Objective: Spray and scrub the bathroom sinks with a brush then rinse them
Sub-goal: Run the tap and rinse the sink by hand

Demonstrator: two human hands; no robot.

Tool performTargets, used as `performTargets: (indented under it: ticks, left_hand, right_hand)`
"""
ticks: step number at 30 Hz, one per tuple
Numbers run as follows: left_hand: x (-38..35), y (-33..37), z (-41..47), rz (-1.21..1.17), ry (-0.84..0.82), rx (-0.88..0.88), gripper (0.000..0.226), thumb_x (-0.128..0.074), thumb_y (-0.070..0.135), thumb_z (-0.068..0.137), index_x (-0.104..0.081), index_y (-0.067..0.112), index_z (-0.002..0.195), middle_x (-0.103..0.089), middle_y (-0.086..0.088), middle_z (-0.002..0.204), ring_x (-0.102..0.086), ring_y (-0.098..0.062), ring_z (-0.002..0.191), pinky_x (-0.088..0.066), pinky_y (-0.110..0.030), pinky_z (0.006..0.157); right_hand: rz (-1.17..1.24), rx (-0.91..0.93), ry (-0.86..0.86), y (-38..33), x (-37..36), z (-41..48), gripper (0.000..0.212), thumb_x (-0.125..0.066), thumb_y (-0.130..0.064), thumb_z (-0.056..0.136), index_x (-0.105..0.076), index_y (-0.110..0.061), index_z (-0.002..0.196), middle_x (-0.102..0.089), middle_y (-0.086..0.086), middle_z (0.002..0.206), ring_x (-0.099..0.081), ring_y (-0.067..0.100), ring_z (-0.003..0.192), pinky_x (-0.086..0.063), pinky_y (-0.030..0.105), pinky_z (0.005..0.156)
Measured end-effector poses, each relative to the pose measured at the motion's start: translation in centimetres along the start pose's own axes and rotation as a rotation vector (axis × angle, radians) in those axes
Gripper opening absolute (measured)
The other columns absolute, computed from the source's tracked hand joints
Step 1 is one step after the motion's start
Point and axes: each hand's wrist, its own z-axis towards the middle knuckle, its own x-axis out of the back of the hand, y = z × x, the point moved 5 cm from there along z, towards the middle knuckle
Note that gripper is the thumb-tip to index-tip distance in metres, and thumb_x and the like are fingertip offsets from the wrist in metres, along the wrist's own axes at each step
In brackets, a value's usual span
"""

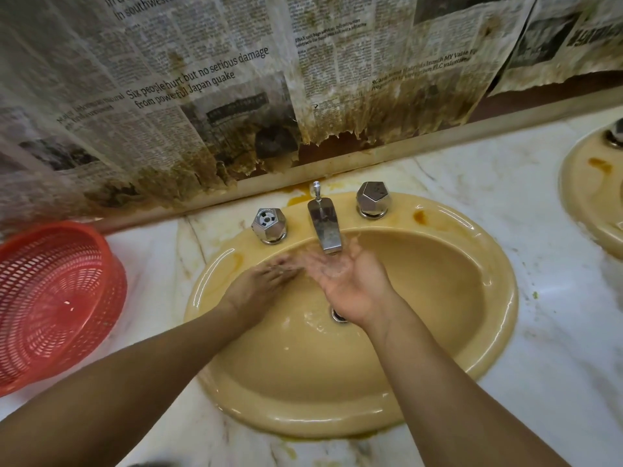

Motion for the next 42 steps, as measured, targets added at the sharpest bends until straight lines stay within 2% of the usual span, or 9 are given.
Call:
performTargets:
  ticks: [3, 11, 15, 19, 25, 30, 36, 39, 42]
  left_hand:
    - [1.0, -0.8, 1.9, 0.114, 0.068, -0.006, 0.072, -0.025, 0.045, 0.108, 0.012, 0.008, 0.157, 0.031, -0.015, 0.163, 0.036, -0.035, 0.150, 0.018, -0.056, 0.123]
    - [-2.0, 2.4, -1.5, -0.176, -0.067, 0.108, 0.072, -0.009, 0.045, 0.109, 0.028, 0.003, 0.155, 0.035, -0.012, 0.163, 0.032, -0.020, 0.152, 0.028, -0.043, 0.119]
    - [-3.1, 5.3, -4.1, -0.465, -0.380, 0.048, 0.074, -0.009, 0.053, 0.107, 0.020, 0.010, 0.160, 0.031, -0.006, 0.165, 0.029, -0.018, 0.153, 0.019, -0.041, 0.125]
    - [-2.4, 5.6, -5.8, -0.607, -0.536, -0.050, 0.076, -0.011, 0.058, 0.105, 0.014, 0.015, 0.162, 0.026, -0.001, 0.168, 0.023, -0.015, 0.155, 0.012, -0.039, 0.127]
    - [-2.2, 4.0, -4.3, -0.405, -0.320, 0.043, 0.083, -0.013, 0.066, 0.104, 0.017, 0.014, 0.161, 0.030, -0.002, 0.164, 0.028, -0.016, 0.153, 0.023, -0.043, 0.123]
    - [-1.9, 2.4, -1.5, -0.352, -0.039, 0.151, 0.073, -0.008, 0.056, 0.107, 0.015, 0.013, 0.161, 0.021, -0.008, 0.167, 0.035, -0.025, 0.150, 0.032, -0.045, 0.117]
    - [-2.9, 4.5, -2.6, -0.428, -0.134, 0.159, 0.074, -0.012, 0.048, 0.107, 0.023, 0.006, 0.158, 0.032, -0.008, 0.164, 0.033, -0.016, 0.149, 0.026, -0.044, 0.121]
    - [-3.3, 6.5, -3.0, -0.542, -0.260, 0.168, 0.072, -0.011, 0.046, 0.106, 0.021, 0.007, 0.159, 0.031, -0.008, 0.164, 0.031, -0.018, 0.152, 0.021, -0.048, 0.124]
    - [-1.7, 8.8, -3.1, -0.780, -0.459, 0.057, 0.071, -0.013, 0.047, 0.106, 0.016, 0.014, 0.162, 0.028, -0.003, 0.167, 0.025, -0.017, 0.155, 0.018, -0.046, 0.125]
  right_hand:
    - [-0.022, -0.011, -0.007, 0.1, 0.3, 0.0, 0.062, -0.039, -0.044, 0.108, -0.033, -0.003, 0.154, -0.054, 0.033, 0.138, -0.052, 0.041, 0.133, -0.044, 0.049, 0.110]
    - [-0.116, -0.024, 0.077, -2.0, 3.1, 0.1, 0.065, -0.031, -0.040, 0.111, -0.031, 0.012, 0.149, -0.042, 0.033, 0.149, -0.048, 0.044, 0.135, -0.038, 0.049, 0.116]
    - [-0.062, -0.067, -0.001, -1.7, 1.0, 0.6, 0.057, -0.033, -0.042, 0.110, -0.043, 0.006, 0.140, -0.043, 0.034, 0.149, -0.044, 0.046, 0.139, -0.047, 0.058, 0.102]
    - [-0.114, -0.074, -0.035, -1.0, 1.1, 0.4, 0.056, -0.035, -0.036, 0.111, -0.044, 0.010, 0.142, -0.060, 0.034, 0.131, -0.060, 0.044, 0.123, -0.044, 0.050, 0.111]
    - [-0.150, -0.049, 0.067, -0.9, 3.2, 0.3, 0.052, -0.033, -0.022, 0.111, -0.067, 0.013, 0.094, -0.059, 0.030, 0.136, -0.058, 0.041, 0.125, -0.042, 0.046, 0.114]
    - [-0.415, -0.204, -0.111, 3.6, 0.8, -0.4, 0.044, -0.037, -0.022, 0.110, -0.058, 0.014, 0.125, -0.068, 0.032, 0.119, -0.070, 0.040, 0.108, -0.058, 0.045, 0.096]
    - [-0.301, -0.029, 0.173, 0.4, 5.9, 0.9, 0.038, -0.041, -0.018, 0.107, -0.060, 0.010, 0.123, -0.069, 0.028, 0.115, -0.070, 0.038, 0.102, -0.057, 0.043, 0.089]
    - [-0.205, -0.006, 0.167, -0.8, 5.9, 0.9, 0.036, -0.042, -0.017, 0.106, -0.058, 0.009, 0.125, -0.068, 0.027, 0.114, -0.069, 0.038, 0.102, -0.057, 0.043, 0.087]
    - [-0.467, -0.102, 0.103, -0.5, 5.2, 0.0, 0.036, -0.043, -0.015, 0.103, -0.063, 0.011, 0.117, -0.072, 0.028, 0.110, -0.073, 0.038, 0.097, -0.062, 0.041, 0.077]
